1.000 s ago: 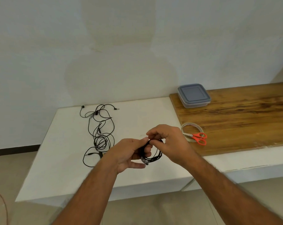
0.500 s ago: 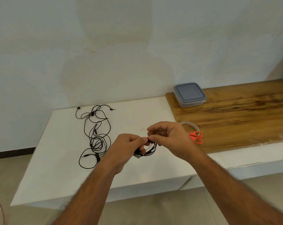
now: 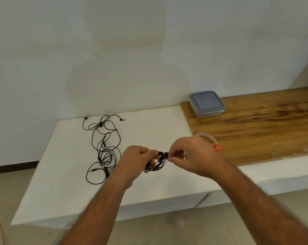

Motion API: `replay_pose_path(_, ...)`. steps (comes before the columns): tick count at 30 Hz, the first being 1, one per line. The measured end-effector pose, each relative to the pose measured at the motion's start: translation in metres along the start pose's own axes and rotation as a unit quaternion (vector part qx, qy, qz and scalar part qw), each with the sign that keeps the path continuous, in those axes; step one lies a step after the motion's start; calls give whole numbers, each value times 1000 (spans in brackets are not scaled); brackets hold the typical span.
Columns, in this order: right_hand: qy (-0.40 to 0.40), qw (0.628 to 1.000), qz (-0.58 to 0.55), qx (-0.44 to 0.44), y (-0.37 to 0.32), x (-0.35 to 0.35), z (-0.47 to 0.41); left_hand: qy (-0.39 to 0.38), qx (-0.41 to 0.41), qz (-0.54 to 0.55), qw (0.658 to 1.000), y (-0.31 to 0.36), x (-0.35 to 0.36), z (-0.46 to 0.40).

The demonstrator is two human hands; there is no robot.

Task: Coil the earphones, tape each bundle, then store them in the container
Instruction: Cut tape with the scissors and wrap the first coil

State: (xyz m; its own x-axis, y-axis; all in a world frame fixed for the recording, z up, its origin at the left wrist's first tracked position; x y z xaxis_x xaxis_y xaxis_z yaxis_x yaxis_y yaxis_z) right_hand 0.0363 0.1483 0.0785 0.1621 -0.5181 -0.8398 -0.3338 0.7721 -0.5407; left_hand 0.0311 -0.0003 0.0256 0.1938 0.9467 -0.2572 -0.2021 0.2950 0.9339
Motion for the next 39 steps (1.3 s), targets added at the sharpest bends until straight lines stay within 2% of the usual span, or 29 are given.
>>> replay_pose_path(4,0,995,94,-33,-7,13,-4,-4,-4,-25,1000,1,4,1)
replay_pose_path(8,57,985,144,-82,-18,17,-6,-10,3,-40,999,4,8,0)
replay_pose_path(13,137,975,147,-96,-22,12,-3,-13,3,-52,999,7,7,-1)
replay_pose_path(19,195,966,133,-102,-25,6,1,-43,-24,6,999,8,6,-1)
replay_pose_path(25,164,969,139,-124,-27,13,-1,-66,-38,31,997,8,8,3)
replay_pose_path(34,161,973,130,-102,-23,15,-3,-54,-44,21,997,4,7,2)
replay_pose_path(39,159,974,128,-99,-24,15,-3,-19,8,-48,999,12,1,1)
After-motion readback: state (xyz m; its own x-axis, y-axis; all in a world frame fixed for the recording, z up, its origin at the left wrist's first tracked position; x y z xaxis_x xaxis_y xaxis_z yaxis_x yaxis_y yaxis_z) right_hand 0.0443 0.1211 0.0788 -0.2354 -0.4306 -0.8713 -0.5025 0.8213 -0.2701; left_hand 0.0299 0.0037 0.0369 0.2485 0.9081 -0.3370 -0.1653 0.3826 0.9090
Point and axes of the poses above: each hand's wrist, its own z-axis away from the middle knuckle, its own x-axis out of the palm, y = z × x, the point moved 9 cm from there along -z, towards the middle knuckle, and after that the axes turned 6 degrees about x, right-handed, at the moved point
